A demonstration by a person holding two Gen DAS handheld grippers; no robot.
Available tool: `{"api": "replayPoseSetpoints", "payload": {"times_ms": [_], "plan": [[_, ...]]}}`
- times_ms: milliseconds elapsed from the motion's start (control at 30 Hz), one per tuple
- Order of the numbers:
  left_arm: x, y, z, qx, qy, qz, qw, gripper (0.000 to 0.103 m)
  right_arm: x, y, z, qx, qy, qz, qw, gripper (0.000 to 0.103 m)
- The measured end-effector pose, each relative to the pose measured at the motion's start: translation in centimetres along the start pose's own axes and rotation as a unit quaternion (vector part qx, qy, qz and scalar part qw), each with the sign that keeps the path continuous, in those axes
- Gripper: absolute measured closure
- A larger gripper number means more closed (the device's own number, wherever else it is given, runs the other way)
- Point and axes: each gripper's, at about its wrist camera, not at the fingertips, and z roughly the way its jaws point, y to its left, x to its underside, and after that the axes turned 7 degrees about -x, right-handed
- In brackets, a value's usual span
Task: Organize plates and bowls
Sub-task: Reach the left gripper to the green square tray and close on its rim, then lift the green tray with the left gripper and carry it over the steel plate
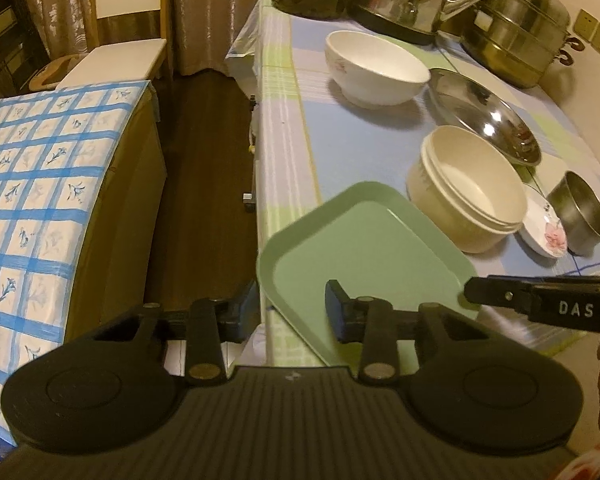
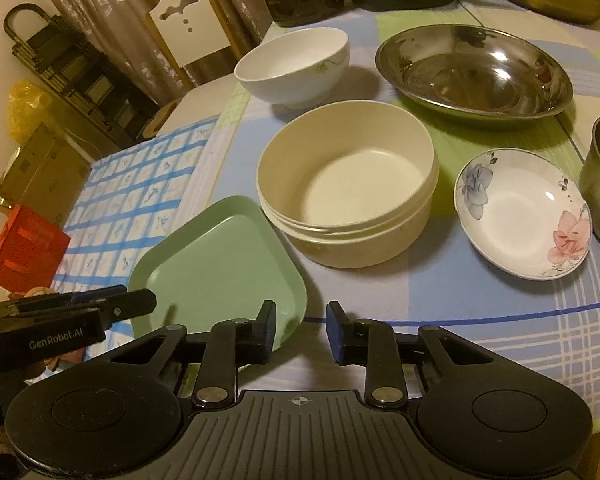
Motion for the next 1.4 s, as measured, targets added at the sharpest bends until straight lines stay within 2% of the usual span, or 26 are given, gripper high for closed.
{"api": "replayPoseSetpoints", "payload": {"times_ms": [367, 533, 700, 933, 1400], "plan": [[-0.8, 0.8, 1.6, 0.002, 0.005, -0.013, 0.9999, 0.082, 0.2, 0.0, 0.6, 0.010, 0.002, -0.003, 1.000, 0.086], [-0.9, 0.7, 1.8, 0.003, 0.000, -0.014, 0.9999, 0.086, 0.2, 0.2, 0.7, 0.010, 0.002, -0.008, 1.000, 0.096], [-0.7, 0.9, 1.4, 0.007, -0.005, -0.013, 0.9999, 0.091, 0.3, 0.3, 0.8, 0.016, 0.000, -0.014, 1.000, 0.096], [0.2, 1.3, 0.2, 0.007, -0.005, -0.021, 0.9997, 0.093, 0.0, 0.4, 0.5, 0.011, -0.002, -0.019, 1.000, 0.097], [0.9, 2.2, -5.4, 0.004, -0.036, -0.049, 0.9982, 0.094, -0.3, 2.5, -2.0, -0.022, -0.017, -0.053, 0.998, 0.098]]}}
